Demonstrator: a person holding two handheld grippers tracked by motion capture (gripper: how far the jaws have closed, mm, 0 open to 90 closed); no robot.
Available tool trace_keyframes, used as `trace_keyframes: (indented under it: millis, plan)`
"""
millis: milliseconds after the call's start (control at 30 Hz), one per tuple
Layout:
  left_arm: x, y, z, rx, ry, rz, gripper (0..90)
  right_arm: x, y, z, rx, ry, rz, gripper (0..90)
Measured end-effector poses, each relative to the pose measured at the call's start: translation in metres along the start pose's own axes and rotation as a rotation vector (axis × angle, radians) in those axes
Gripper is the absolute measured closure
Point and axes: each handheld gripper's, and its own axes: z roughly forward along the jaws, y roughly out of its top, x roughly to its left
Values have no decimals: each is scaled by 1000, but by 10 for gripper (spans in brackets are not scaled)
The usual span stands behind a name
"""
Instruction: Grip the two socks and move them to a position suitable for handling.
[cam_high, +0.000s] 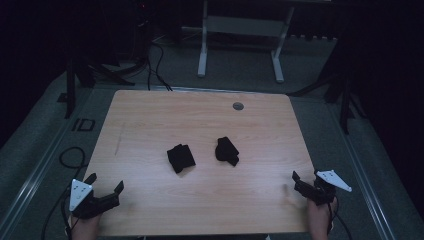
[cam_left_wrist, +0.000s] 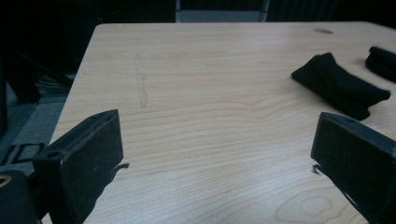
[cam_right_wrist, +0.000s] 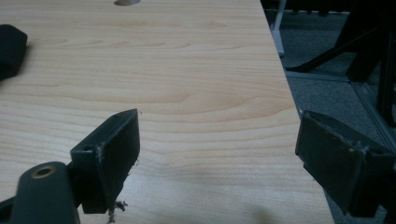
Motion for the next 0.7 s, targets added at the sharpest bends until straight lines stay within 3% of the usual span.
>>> trace_keyframes:
  millis: [267, 433, 600, 667, 700]
  plan:
    - [-4, 2, 0, -4, -18, 9, 17, 0, 1, 2, 26, 55, -30, 132]
    - [-17, 5, 1, 26, -40, 74, 0, 6, 5, 1, 55, 118, -63, 131]
    - [-27, 6, 3, 37, -81, 83, 0, 24, 13, 2, 95, 225, -83, 127]
    - [-27, 6, 2, 24, -102, 68, 0, 36, 18, 4, 120, 240, -97, 126]
    - [-27, 6, 2, 17, -116, 61, 0, 42, 20, 6, 135, 271, -106, 116]
